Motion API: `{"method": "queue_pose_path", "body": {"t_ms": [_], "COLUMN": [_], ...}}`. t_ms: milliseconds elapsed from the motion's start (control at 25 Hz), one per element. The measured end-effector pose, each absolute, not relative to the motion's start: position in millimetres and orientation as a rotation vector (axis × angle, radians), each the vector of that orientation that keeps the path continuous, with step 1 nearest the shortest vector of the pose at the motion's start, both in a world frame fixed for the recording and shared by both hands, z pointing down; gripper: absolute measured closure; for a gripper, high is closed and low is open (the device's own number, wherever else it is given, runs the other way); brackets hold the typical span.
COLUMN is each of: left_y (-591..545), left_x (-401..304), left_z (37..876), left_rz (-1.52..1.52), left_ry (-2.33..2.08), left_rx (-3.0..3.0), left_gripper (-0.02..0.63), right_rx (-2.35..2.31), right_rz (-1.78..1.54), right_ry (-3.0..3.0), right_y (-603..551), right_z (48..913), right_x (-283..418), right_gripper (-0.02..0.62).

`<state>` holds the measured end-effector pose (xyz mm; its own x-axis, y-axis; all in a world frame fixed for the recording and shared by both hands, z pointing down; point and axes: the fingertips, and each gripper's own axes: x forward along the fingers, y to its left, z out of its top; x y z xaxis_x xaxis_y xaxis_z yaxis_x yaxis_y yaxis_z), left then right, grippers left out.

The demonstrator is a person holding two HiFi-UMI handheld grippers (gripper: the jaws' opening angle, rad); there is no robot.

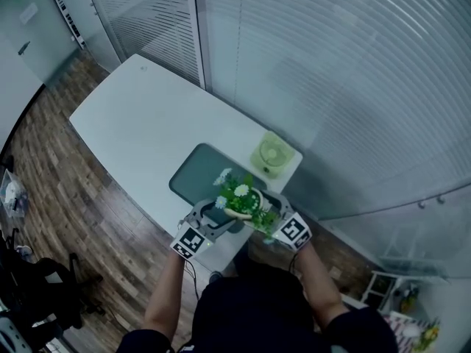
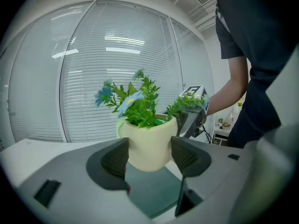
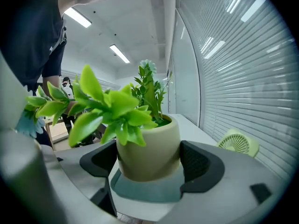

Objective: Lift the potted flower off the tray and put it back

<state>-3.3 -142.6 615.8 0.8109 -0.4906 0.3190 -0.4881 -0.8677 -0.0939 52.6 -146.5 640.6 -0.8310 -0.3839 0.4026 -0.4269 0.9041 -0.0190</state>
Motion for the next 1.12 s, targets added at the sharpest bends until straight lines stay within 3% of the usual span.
{"method": "queue_pose_path", "body": {"t_ms": [1120], "left_y": [-39], "left_x": [-37], "left_z": [546], "left_rz": [-0.36], "left_ry": [0.762], "left_rx": [-2.955], "left_gripper": [0.327], "right_rx": [0.662], "right_rz": [0.102], "right_ry": [-2.743], "right_y": [-42], "right_z": [571], "right_x": [21], "right_gripper": [0.209]}}
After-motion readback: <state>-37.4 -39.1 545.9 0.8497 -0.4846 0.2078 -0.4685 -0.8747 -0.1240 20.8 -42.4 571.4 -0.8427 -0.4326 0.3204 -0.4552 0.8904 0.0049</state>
